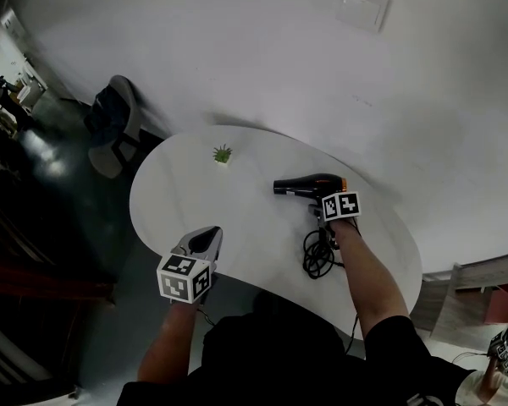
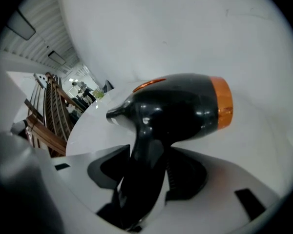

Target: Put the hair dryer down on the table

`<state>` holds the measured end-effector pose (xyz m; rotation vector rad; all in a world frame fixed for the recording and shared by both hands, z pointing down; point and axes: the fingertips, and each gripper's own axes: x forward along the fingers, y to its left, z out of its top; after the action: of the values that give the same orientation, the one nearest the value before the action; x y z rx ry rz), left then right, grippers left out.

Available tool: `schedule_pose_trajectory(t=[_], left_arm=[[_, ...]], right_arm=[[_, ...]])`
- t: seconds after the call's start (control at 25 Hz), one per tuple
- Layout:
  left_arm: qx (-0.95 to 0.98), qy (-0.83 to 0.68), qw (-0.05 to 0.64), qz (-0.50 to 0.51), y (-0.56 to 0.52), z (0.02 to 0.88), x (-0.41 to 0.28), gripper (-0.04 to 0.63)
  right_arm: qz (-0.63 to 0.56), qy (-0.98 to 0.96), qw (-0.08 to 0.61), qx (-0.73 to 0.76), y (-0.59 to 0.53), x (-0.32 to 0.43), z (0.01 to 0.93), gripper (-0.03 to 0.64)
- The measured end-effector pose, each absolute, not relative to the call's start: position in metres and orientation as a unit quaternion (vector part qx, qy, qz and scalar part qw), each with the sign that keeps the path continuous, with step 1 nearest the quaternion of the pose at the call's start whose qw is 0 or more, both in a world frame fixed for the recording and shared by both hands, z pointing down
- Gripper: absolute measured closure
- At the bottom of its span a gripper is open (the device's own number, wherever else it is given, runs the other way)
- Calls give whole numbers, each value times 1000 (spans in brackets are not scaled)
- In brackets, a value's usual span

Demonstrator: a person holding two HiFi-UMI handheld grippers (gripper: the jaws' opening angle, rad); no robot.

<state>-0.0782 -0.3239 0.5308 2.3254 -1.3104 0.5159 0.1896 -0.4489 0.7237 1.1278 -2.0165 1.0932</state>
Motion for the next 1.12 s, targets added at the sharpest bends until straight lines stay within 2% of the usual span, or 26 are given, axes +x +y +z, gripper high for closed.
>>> schedule_pose_trajectory(t=[0.4,0.56,0.72,0.92,1.12], left_arm=[[839,-475,200,173,-321,523,-85,584],[845,-468,197,168,-320,520,-87,584],[858,-449,195,158,-319,518,-79,584],[873,-417,197,158,-325,529,-59,583],[887,-395,187,149,-325,521,-23,584]], right_arm=[[364,-776,302,418,-438,201,710,389],[321,-792,250,454,-443,224,673,392],[265,-806,164,504,-436,251,609,445],[239,-818,63,520,-380,260,546,477],[230,-823,18,519,-309,270,519,515]])
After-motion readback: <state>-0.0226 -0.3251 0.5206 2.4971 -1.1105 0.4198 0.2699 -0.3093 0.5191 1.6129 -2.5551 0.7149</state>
